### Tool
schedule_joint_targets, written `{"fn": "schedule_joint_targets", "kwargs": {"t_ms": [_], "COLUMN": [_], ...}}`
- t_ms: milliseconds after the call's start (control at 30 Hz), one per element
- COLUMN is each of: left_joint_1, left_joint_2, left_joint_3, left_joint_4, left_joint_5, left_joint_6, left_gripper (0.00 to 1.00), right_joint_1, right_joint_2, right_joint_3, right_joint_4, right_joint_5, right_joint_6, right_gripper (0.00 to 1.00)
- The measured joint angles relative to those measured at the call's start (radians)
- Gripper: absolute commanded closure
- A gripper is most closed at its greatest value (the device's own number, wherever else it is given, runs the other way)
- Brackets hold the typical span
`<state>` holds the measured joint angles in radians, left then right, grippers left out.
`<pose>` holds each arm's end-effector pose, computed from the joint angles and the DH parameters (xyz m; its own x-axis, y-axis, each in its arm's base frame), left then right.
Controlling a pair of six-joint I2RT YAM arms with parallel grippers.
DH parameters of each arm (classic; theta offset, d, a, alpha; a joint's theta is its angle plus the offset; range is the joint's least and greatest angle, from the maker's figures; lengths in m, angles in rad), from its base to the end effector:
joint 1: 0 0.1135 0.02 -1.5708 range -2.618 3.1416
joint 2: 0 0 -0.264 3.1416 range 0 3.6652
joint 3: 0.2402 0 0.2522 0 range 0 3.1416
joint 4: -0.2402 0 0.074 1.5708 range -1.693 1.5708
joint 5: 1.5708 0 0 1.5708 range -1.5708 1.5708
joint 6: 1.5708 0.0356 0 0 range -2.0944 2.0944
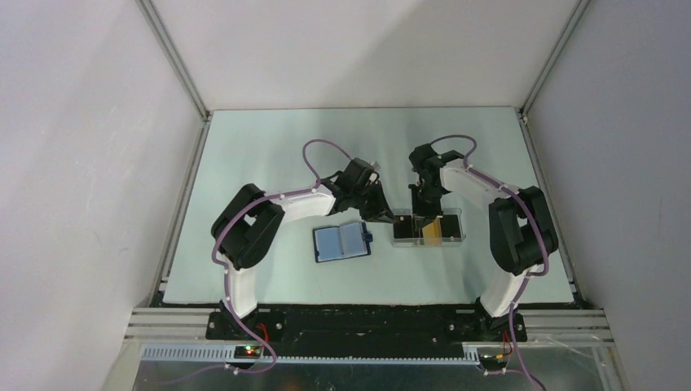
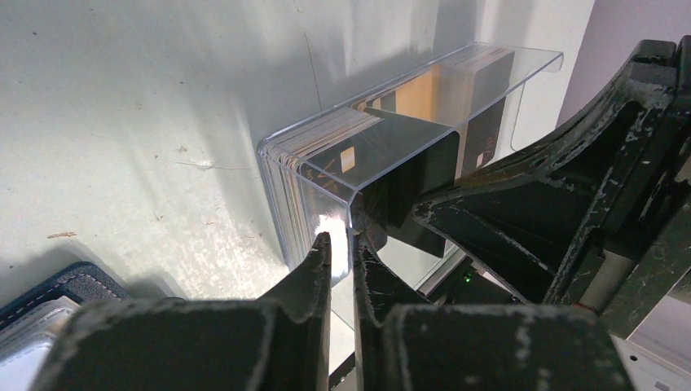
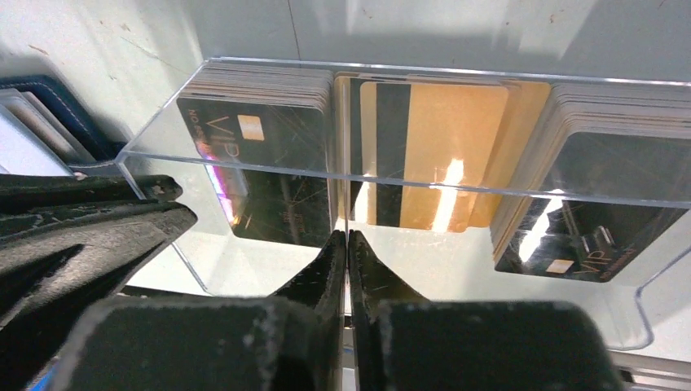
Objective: Put the credit cards into the card holder
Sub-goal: Pick up the credit card from the storage box, then insert the credit card into the card holder.
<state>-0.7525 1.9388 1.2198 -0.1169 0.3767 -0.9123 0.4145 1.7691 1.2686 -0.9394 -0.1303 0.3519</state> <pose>0.2908 -0.2902 0.1642 -0.9765 -0.0932 -0.1945 0.0708 0.7133 -0.6973 0.3002 0.1371 0.1991 -0.9949 -0.0643 -0.0781 -0.0766 0.9832 0.1659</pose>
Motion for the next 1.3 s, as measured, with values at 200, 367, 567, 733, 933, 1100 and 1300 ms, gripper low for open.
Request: {"fn": "schedule_joint_targets", "kwargs": {"t_ms": [200,367,567,733,933,1100,1300], "left_joint_1": [-0.005,-0.017,0.007,0.102,0.287,0.394,0.406], "left_joint_2": [-0.010,-0.041,-0.206,-0.470,-0.666,-0.686,-0.665], "left_joint_3": [0.000,0.002,-0.002,-0.125,-0.396,-0.576,-0.618], "left_joint_4": [-0.002,-0.072,-0.158,-0.135,-0.139,-0.174,-0.256], "left_joint_5": [-0.018,-0.099,-0.146,-0.164,-0.155,-0.133,-0.151], "left_joint_6": [0.007,0.054,0.075,0.074,0.075,0.078,0.113], "left_gripper": [0.69,0.48,0.47,0.47,0.50,0.54,0.55], "right_joint_1": [0.001,0.002,0.002,0.006,0.073,0.162,0.250], "right_joint_2": [-0.006,-0.039,-0.141,-0.222,-0.198,-0.106,0.031], "right_joint_3": [0.006,0.040,0.102,0.151,0.172,0.176,0.175], "right_joint_4": [-0.014,-0.060,-0.074,0.004,0.087,0.167,0.252], "right_joint_5": [0.034,0.046,0.030,-0.083,-0.207,-0.322,-0.427], "right_joint_6": [0.010,0.004,-0.022,-0.039,-0.039,-0.036,-0.026], "right_gripper": [1.00,1.00,1.00,1.00,1.00,1.00,1.00]}}
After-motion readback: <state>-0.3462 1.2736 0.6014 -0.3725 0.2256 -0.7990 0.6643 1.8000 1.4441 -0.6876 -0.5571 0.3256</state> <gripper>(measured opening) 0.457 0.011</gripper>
